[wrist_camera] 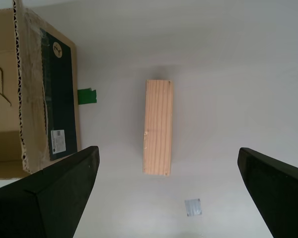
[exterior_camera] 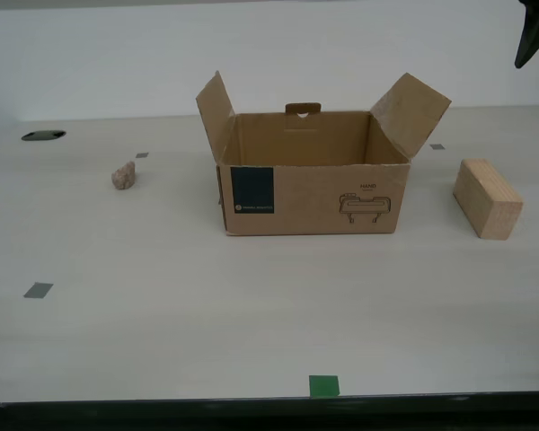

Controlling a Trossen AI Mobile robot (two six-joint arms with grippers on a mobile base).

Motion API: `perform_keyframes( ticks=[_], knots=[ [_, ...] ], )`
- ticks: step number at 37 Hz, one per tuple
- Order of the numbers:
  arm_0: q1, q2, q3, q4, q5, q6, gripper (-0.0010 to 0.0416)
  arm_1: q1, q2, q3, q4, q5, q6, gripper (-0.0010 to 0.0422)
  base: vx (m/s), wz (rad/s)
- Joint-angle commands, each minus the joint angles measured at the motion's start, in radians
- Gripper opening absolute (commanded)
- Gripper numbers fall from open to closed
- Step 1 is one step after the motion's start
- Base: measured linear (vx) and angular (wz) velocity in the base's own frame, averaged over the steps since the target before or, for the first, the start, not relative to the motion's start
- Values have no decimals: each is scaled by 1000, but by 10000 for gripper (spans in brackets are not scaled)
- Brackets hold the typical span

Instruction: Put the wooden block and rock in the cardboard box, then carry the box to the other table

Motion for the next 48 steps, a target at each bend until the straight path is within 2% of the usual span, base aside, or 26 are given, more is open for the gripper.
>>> perform_keyframes(
  ticks=[1,17,23,29,36,41,46,48],
  knots=[
    [0,3,-38,58,-2,-14,390,0,0,0,0,5,1,398,0,0],
    [0,3,-157,212,-2,-21,390,0,0,-4,-2,5,1,398,0,0],
    [-1,11,-186,229,-2,-7,389,0,0,-4,-1,5,0,398,0,0],
    [-1,103,-158,230,-2,-2,390,0,0,-5,0,5,-3,398,0,0],
    [-1,246,-106,248,-2,-14,389,0,0,-5,-2,5,-3,398,0,0],
    [-1,301,-83,243,-3,-16,389,0,0,-6,0,3,-2,398,0,0],
    [0,313,-82,243,-3,-17,390,0,35,-6,23,-52,-4,398,0,0],
    [0,310,-82,243,-3,-18,389,0,63,-6,29,-55,-3,398,0,0]
  ],
)
